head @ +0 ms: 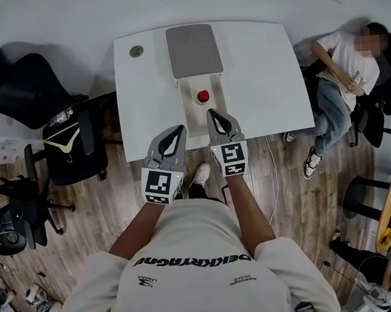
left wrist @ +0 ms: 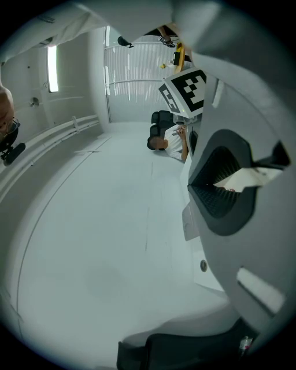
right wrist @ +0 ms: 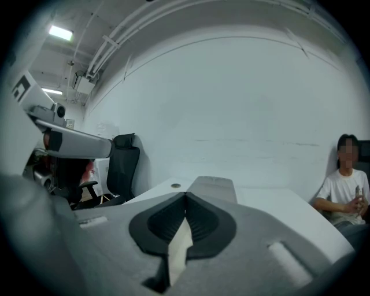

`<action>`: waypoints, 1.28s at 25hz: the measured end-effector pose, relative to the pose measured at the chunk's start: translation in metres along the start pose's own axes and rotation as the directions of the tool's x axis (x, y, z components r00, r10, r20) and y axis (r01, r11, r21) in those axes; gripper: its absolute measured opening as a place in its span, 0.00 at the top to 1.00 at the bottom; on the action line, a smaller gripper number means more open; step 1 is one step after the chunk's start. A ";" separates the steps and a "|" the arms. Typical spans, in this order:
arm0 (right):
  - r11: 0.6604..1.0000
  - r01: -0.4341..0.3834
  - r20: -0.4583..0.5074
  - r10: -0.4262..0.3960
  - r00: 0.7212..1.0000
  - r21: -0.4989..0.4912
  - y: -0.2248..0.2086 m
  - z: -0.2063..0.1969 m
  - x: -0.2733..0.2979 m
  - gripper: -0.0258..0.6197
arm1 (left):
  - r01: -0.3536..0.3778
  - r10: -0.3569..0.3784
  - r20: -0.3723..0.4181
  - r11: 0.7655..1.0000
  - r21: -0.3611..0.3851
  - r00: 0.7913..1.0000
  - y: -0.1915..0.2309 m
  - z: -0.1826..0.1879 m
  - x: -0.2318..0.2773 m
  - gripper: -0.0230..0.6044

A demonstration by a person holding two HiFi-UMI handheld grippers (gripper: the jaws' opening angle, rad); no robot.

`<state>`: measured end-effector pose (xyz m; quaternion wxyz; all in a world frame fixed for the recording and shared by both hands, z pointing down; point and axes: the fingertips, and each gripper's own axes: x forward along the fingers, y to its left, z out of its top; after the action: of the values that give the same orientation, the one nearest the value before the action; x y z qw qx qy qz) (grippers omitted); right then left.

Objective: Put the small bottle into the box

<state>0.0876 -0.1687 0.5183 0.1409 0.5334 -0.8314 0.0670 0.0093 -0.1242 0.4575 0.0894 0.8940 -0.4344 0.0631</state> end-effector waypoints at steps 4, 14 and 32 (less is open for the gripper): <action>1.000 -0.003 0.013 0.003 1.000 0.007 0.001 0.003 -0.011 0.97 | 0.005 -0.005 0.012 1.000 0.007 1.000 -0.002 0.006 -0.004 0.95; 0.999 -0.036 0.065 0.036 0.997 0.001 0.017 0.029 -0.034 0.97 | 0.041 -0.041 0.026 0.999 0.004 0.999 -0.008 0.016 -0.007 0.95; 0.996 -0.057 0.144 0.048 0.988 0.065 0.027 0.053 -0.064 0.97 | 0.059 -0.060 0.028 0.998 0.025 0.998 -0.014 0.017 -0.007 0.95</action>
<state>0.0800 -0.1156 0.4494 0.0607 0.5193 -0.8502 0.0613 0.0162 -0.1143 0.4376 0.0743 0.9084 -0.4080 0.0526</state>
